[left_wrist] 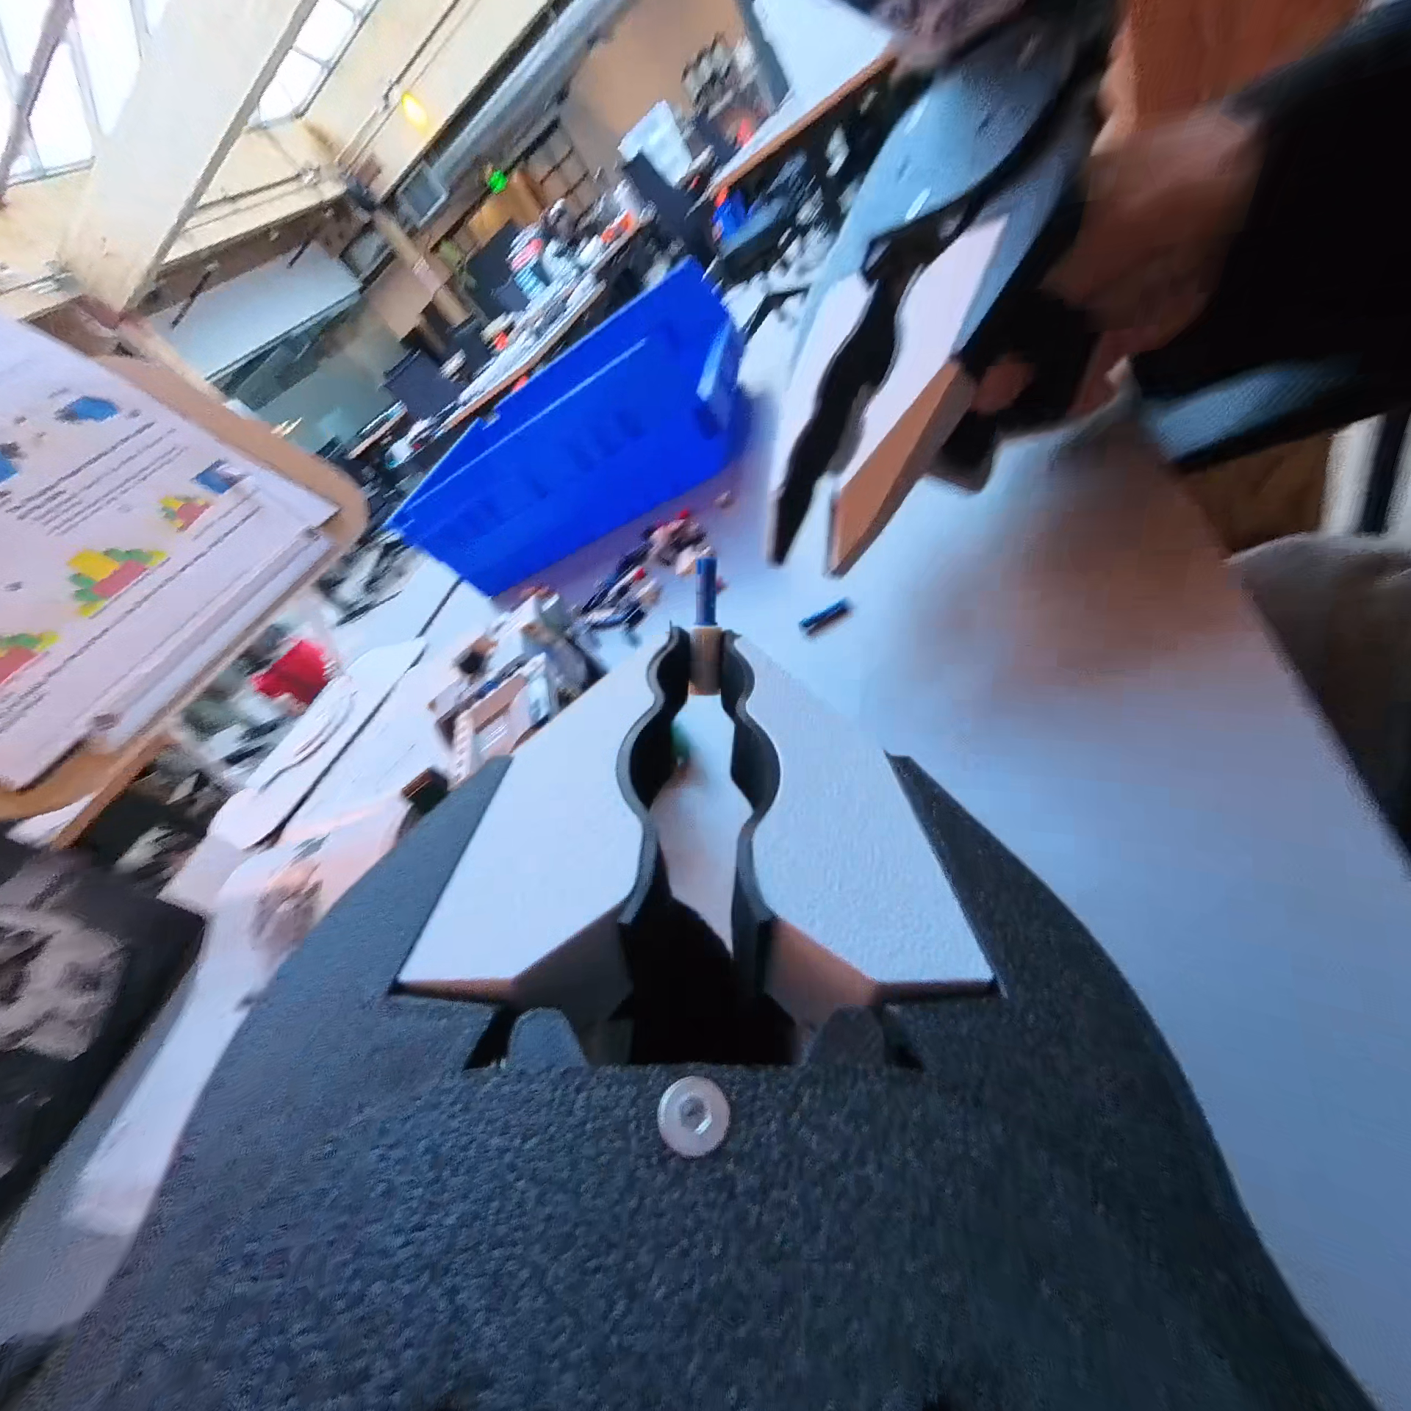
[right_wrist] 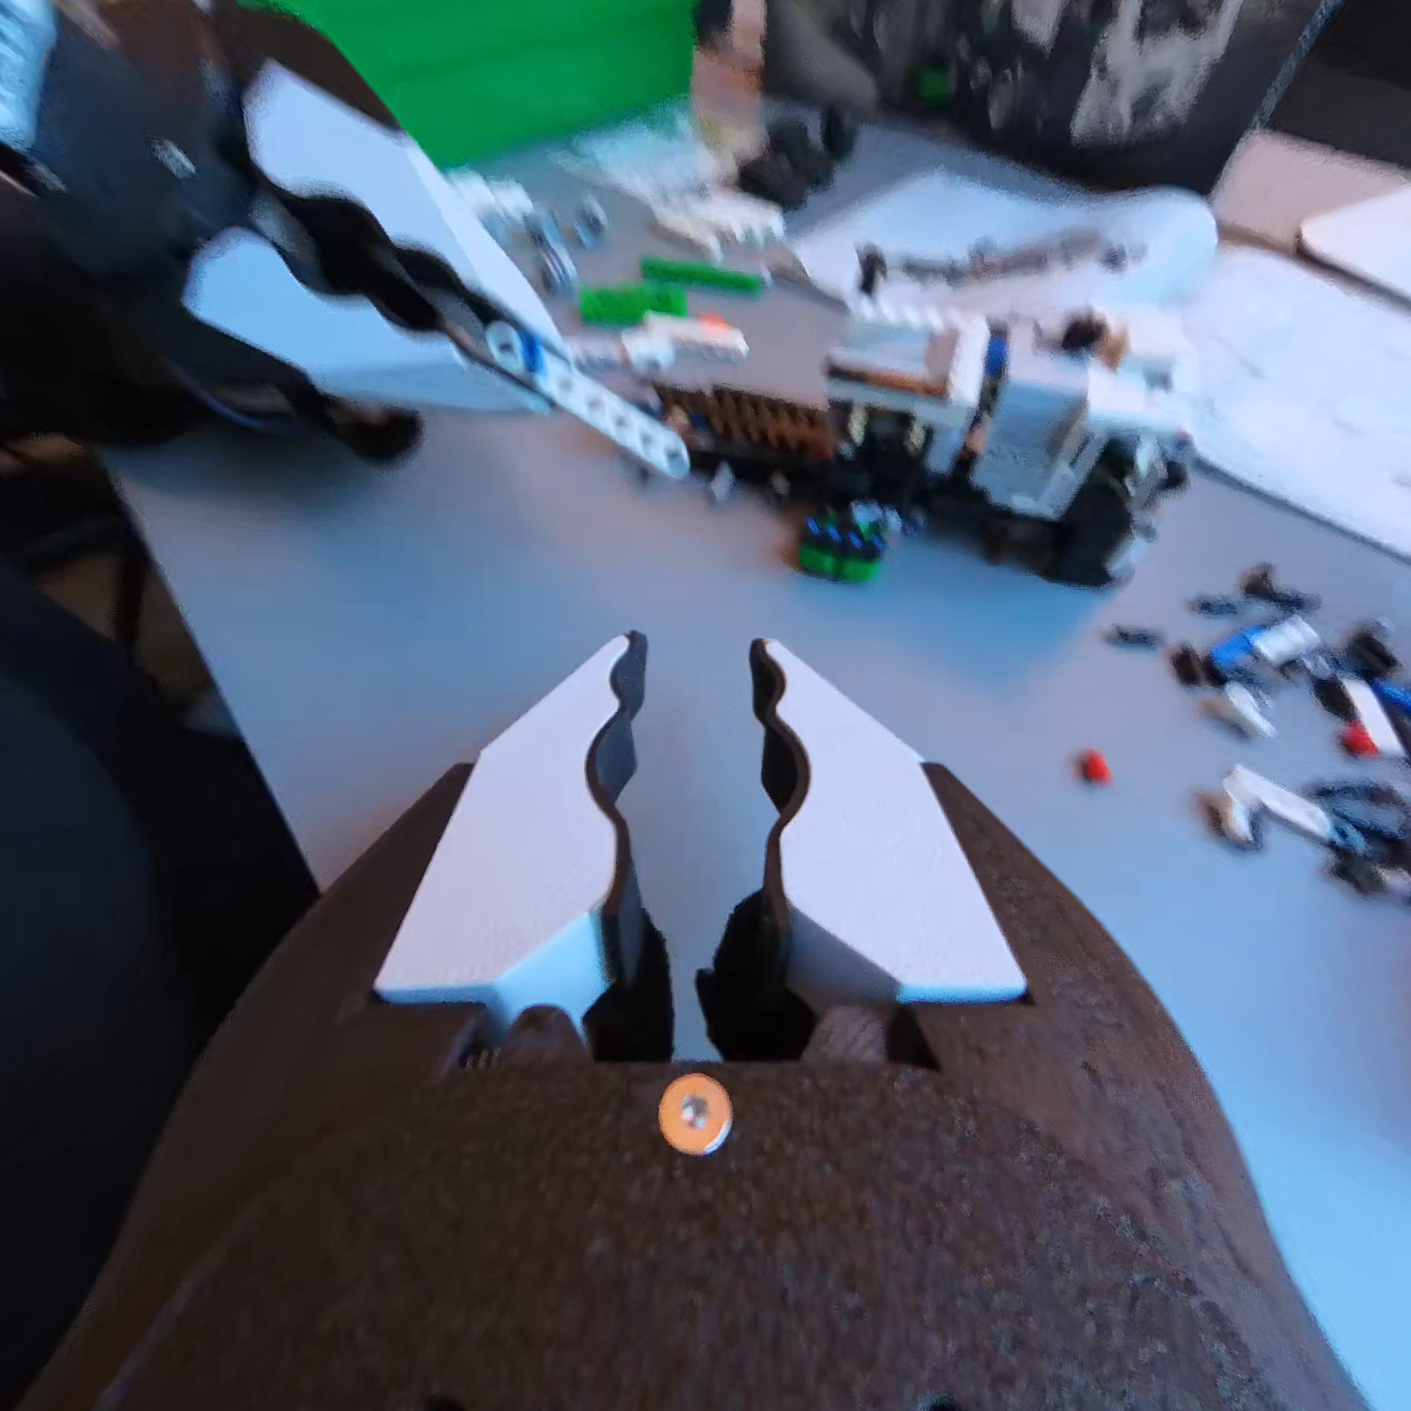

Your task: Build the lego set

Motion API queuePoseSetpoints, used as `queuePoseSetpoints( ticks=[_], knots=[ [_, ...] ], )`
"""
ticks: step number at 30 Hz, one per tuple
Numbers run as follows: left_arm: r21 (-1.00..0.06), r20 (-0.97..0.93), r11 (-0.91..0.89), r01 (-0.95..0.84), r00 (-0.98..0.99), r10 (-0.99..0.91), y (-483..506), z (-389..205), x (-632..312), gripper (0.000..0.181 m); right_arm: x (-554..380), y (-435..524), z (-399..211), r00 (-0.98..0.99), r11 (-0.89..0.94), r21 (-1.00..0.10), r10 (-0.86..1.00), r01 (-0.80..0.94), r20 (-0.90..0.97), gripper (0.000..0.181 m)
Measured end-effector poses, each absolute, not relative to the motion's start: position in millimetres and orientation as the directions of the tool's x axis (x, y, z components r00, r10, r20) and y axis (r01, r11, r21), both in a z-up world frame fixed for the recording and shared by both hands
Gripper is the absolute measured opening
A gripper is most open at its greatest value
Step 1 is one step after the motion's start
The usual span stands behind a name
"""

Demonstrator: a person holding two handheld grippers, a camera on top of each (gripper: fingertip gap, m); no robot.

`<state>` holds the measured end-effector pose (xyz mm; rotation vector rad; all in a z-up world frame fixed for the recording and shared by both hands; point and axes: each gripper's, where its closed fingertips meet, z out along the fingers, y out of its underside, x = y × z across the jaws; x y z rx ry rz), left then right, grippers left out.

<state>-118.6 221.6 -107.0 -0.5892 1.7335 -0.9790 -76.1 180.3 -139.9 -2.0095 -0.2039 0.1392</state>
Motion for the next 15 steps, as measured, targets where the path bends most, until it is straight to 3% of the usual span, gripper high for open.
queuePoseSetpoints(
  ticks=[4, 8, 15],
  knots=[
    [-0.919, -0.382, 0.374, 0.122, -0.505, -0.774, 201, -92, -132, 0.006, -102, 188, -117, 0.920, -0.272, -0.957, 0.393, 0.105, -0.010, 0.037],
    [-0.968, -0.248, 0.222, 0.117, -0.586, -0.771, 196, -81, -139, 0.006, -123, 191, -109, 0.850, -0.174, -0.963, 0.519, 0.206, 0.088, 0.025],
    [-0.988, -0.153, 0.120, 0.096, -0.656, -0.739, 192, -78, -145, 0.007, -133, 190, -87, 0.813, -0.021, -0.990, 0.574, 0.137, 0.100, 0.009]
  ],
)
